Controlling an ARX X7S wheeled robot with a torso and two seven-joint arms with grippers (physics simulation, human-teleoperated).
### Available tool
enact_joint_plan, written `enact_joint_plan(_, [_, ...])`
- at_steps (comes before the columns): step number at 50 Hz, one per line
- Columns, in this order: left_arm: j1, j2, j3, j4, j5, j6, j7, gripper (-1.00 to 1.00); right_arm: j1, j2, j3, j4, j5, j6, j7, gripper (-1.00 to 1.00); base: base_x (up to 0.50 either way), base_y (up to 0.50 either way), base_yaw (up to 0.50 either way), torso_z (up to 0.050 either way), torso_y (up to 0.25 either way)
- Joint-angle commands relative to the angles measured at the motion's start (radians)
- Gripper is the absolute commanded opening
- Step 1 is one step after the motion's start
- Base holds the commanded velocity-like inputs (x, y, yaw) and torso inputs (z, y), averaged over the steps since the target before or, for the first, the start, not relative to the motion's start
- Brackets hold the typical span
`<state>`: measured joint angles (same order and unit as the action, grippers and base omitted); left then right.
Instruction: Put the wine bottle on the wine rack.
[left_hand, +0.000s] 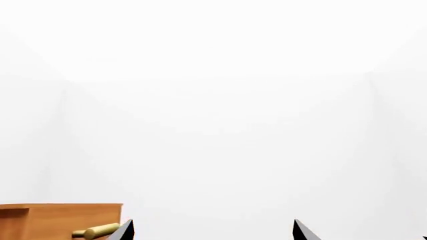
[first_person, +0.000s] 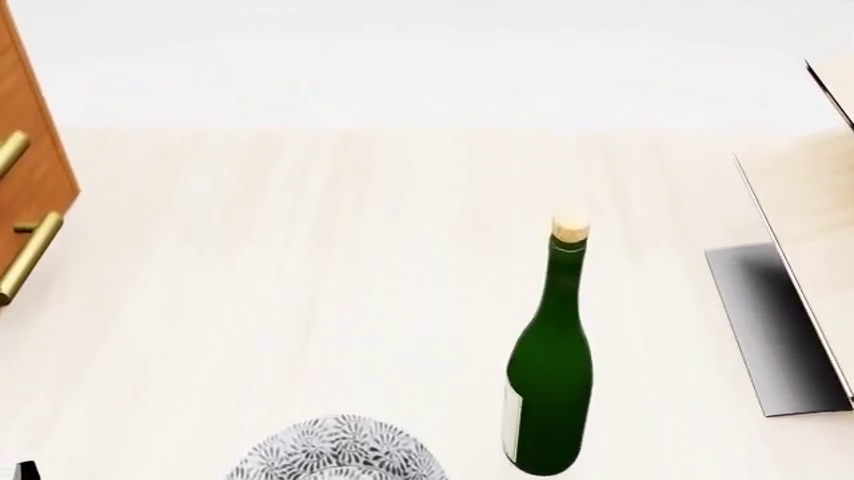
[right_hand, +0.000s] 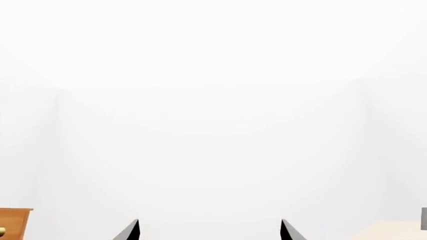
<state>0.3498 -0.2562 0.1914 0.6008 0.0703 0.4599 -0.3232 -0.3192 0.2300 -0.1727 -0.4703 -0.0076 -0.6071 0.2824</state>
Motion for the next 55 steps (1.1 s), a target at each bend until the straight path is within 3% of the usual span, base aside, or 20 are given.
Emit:
enact_joint_plan(1, [0.002,-0.006,0.005,0.006,0.002,-0.006,-0.006,1.00,-0.002,0.006,-0.005,0.001,-0.001,-0.002,0.007,1.00,0.14,0.00,0.00,0.000,0.000])
enact_joint_plan(24, [-0.003,-0.015,0.015,-0.003,0.005,-0.003,-0.018,1.00,0.005,0.014,-0.016,0.010,-0.007,0.009,0.019,1.00,0.14,0.00,0.00,0.000,0.000])
enact_joint_plan(26, [-0.003,-0.015,0.017,-0.005,0.006,-0.003,-0.019,1.00,0.017,0.054,-0.058,0.000,0.126,0.059,-0.024,1.00,0.14,0.00,0.00,0.000,0.000])
enact_joint_plan(55, [-0.006,-0.027,0.027,0.001,0.008,-0.010,-0.034,1.00,0.019,0.066,-0.063,-0.010,0.112,0.079,-0.007,1.00,0.00,-0.07,0.00,0.000,0.000])
